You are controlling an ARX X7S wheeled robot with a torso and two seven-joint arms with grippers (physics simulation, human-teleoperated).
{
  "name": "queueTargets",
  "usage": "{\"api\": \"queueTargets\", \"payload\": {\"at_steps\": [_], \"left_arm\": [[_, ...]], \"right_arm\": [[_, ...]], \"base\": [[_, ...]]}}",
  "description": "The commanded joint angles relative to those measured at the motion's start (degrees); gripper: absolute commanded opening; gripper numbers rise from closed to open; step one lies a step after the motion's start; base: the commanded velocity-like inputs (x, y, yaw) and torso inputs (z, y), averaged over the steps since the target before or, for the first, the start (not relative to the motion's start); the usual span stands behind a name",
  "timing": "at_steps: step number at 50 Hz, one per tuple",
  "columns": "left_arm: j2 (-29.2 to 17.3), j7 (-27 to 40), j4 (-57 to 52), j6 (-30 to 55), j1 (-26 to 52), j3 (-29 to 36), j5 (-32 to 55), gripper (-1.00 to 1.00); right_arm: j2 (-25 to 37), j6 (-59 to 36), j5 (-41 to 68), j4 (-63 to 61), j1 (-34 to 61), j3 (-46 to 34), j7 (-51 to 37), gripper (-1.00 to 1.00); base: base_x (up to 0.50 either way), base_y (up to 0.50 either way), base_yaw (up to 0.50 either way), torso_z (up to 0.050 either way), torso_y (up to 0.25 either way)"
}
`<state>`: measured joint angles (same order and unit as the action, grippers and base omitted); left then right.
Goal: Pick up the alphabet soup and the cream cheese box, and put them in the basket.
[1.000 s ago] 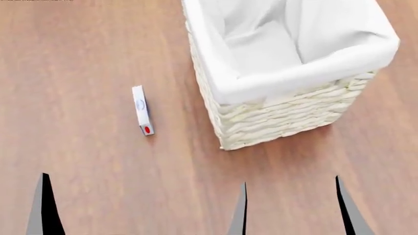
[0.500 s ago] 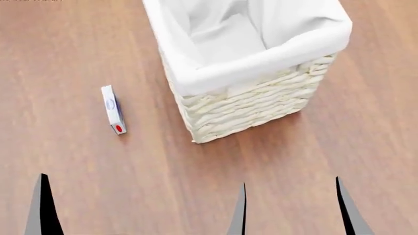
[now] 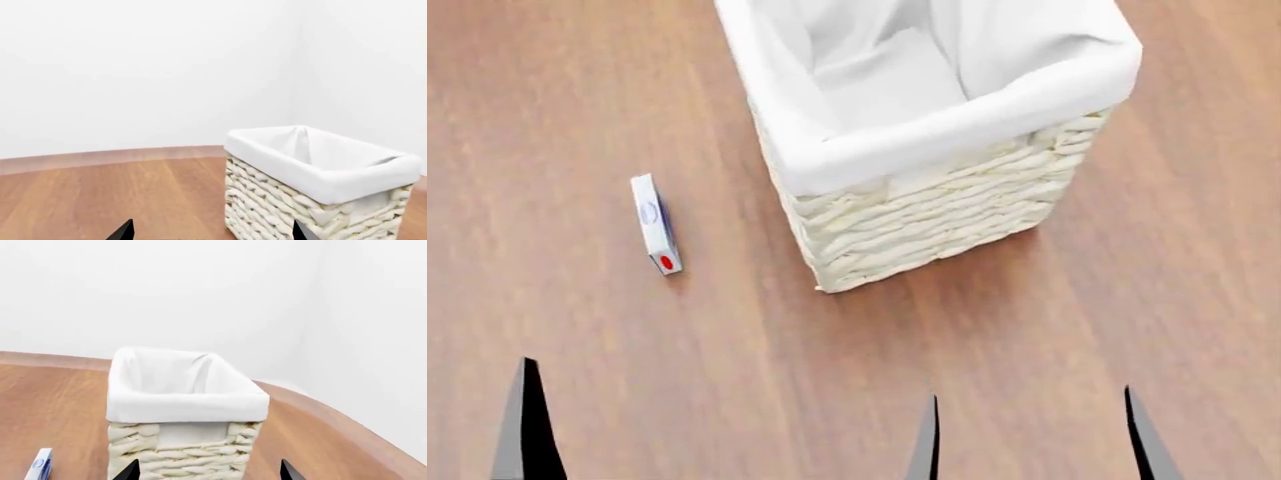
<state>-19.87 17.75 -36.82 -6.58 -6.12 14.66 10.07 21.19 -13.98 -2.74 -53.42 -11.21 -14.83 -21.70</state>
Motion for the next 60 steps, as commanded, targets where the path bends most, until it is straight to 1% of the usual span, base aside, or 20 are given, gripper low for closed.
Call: {"api": "queueTargets", "payload": {"at_steps": [1, 6, 7, 8, 10, 11, 12, 13, 14, 15, 16, 18, 22, 24, 25, 27, 28, 38, 56, 60], "left_arm": [[-0.04, -0.30, 0.70, 0.37, 0.96, 0.83, 0.10, 1.00], [-0.12, -0.36, 1.38, 0.08, 1.09, 0.84, 0.29, 1.00], [-0.12, -0.36, 1.56, 0.05, 1.14, 0.83, 0.32, 1.00], [-0.14, -0.35, 1.69, -0.02, 1.16, 0.84, 0.25, 1.00], [-0.13, -0.33, 2.16, -0.17, 1.22, 0.75, 0.45, 1.00], [-0.10, -0.33, 2.29, -0.21, 1.27, 0.82, 0.40, 1.00], [-0.06, -0.35, 2.36, -0.24, 1.31, 0.93, 0.36, 1.00], [-0.01, -0.40, 2.20, -0.05, 1.37, 1.22, 0.31, 1.00], [-0.02, -0.42, 2.15, -0.06, 1.38, 1.31, 0.28, 1.00], [-0.03, -0.48, 2.24, -0.21, 1.40, 1.36, 0.33, 1.00], [-0.04, -0.46, 2.32, -0.25, 1.43, 1.33, 0.37, 1.00], [-0.11, -0.44, 2.41, -0.37, 1.37, 1.34, 0.32, 1.00], [-0.21, -0.32, 2.55, -0.46, 1.06, 1.44, 0.13, 1.00], [-0.26, -0.26, 2.45, -0.38, 1.08, 1.45, 0.15, 1.00], [-0.25, -0.19, 2.38, -0.21, 1.13, 1.45, 0.20, 1.00], [-0.25, -0.20, 2.43, -0.33, 1.11, 1.57, 0.16, 1.00], [-0.26, -0.21, 2.48, -0.38, 1.12, 1.60, 0.21, 1.00], [-0.40, -0.07, 3.17, -0.57, 1.31, 1.57, 0.36, 1.00], [-0.62, -0.13, 4.26, -1.48, 1.46, 1.65, 1.12, 1.00], [-0.59, -0.10, 4.79, -1.92, 1.34, 1.65, 1.28, 1.00]], "right_arm": [[0.10, -7.74, 1.31, -5.44, -1.70, 0.69, 0.26, 1.00], [-0.14, -10.07, 1.74, -6.55, -3.35, 1.47, 0.53, 1.00], [-0.21, -10.47, 2.50, -6.57, -4.84, 2.11, 0.51, 1.00], [0.44, -10.26, 4.13, -6.57, -5.47, 2.37, -0.01, 1.00], [3.83, -10.75, 5.94, -6.58, -6.89, 1.51, -3.75, 1.00], [7.66, -10.20, 9.37, -6.58, -6.33, 0.18, -7.98, 1.00], [13.39, -9.28, 13.75, -6.58, -4.76, -2.50, -14.96, 1.00], [21.37, -7.51, 19.11, -6.58, -1.93, -7.31, -23.55, 1.00], [27.63, -5.45, 23.41, -6.57, 2.38, -13.31, -32.04, 1.00], [32.45, -4.04, 25.67, -6.57, 6.44, -19.44, -38.52, 1.00], [35.34, -2.26, 28.05, -6.57, 9.84, -24.09, -42.29, 1.00], [37.96, -0.25, 30.24, -6.55, 13.41, -28.95, -46.45, 1.00], [39.55, 1.72, 31.72, -6.34, 13.16, -31.72, -48.21, 1.00], [40.03, 2.67, 33.12, -6.09, 12.97, -31.95, -48.43, 1.00], [40.82, 1.63, 33.60, -6.47, 13.59, -32.41, -49.80, 1.00], [41.72, 4.22, 35.82, -6.14, 13.27, -32.49, -49.72, 1.00], [41.96, 3.98, 35.68, -6.33, 13.43, -32.85, -50.10, 1.00], [40.09, 4.95, 35.54, -3.58, 11.35, -35.65, -49.18, 1.00], [40.55, 8.60, 39.38, -0.81, 9.52, -35.92, -48.10, 1.00], [40.87, 7.83, 39.62, -1.08, 9.21, -36.26, -48.56, 1.00]], "base": [[0.00, 0.00, 0.00, 0.000, 0.000], [0.00, 0.00, 0.00, 0.000, 0.000], [0.00, 0.00, 0.00, 0.000, 0.000], [0.00, 0.00, 0.00, 0.000, 0.000], [0.00, 0.00, 0.00, 0.000, 0.000], [0.00, 0.00, 0.00, 0.000, 0.000], [0.00, 0.00, 0.00, 0.000, 0.000], [0.00, 0.00, 0.00, 0.000, 0.000], [0.00, 0.00, 0.00, 0.000, 0.000], [0.00, 0.00, 0.00, 0.000, 0.000], [0.00, 0.00, 0.00, 0.000, 0.000], [0.00, 0.00, 0.00, 0.000, 0.000], [0.00, 0.00, 0.00, 0.000, 0.000], [0.00, 0.00, 0.00, 0.000, 0.000], [0.00, 0.00, 0.00, 0.000, 0.000], [0.00, 0.00, 0.00, 0.000, 0.000], [0.00, 0.00, 0.00, 0.000, 0.000], [0.00, 0.00, 0.00, 0.000, 0.000], [0.00, 0.00, 0.00, 0.000, 0.000], [0.00, 0.00, 0.00, 0.000, 0.000]]}}
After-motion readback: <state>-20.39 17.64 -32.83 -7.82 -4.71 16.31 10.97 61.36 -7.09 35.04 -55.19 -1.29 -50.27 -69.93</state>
